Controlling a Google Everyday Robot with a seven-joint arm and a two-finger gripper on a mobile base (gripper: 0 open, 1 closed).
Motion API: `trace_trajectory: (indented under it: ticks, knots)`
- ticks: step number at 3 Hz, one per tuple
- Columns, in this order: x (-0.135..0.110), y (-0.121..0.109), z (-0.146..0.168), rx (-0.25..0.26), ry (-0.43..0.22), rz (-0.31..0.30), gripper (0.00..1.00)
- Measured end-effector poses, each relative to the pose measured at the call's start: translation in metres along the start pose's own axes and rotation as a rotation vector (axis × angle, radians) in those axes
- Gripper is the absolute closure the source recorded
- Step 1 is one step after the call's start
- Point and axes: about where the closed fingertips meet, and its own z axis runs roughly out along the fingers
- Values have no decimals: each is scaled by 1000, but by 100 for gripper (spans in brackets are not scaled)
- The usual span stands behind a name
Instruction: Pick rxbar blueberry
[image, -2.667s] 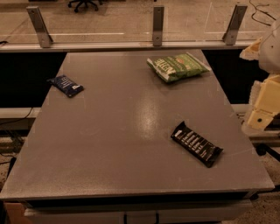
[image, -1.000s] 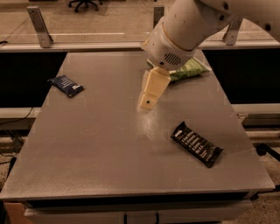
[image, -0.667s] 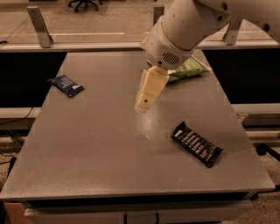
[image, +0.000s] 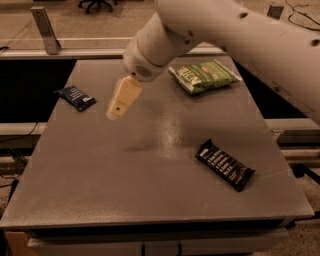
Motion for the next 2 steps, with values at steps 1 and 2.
trace_trajectory:
  ticks: [1,2]
  knots:
    - [-33,-13,53,-20,-77,29,0]
    - [-55,-18,98,-50,-130,68,0]
